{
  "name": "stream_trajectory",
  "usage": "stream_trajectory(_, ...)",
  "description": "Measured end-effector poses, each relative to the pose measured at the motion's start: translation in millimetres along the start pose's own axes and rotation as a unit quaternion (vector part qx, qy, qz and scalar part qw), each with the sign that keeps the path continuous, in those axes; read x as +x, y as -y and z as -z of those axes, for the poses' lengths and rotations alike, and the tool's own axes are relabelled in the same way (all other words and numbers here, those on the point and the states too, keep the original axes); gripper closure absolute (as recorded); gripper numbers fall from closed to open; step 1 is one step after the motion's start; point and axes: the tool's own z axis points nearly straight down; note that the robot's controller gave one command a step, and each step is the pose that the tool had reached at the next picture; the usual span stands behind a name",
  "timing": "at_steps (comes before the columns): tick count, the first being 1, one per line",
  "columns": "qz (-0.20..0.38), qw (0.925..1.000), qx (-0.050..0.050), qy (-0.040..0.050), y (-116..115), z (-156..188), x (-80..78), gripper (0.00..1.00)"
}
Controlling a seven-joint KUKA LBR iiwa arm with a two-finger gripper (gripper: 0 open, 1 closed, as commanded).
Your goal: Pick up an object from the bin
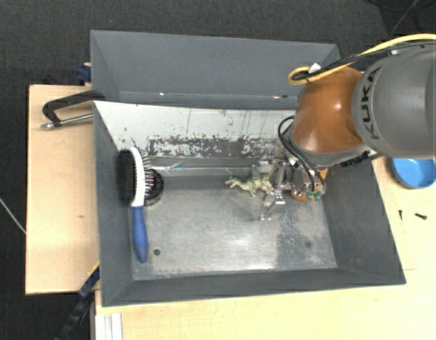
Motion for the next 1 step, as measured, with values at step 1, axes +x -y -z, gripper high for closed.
stream_trajectory(1,-0.074,0.9973,-0.002,-0.0057,5.1,3.8,-5.9,0.00)
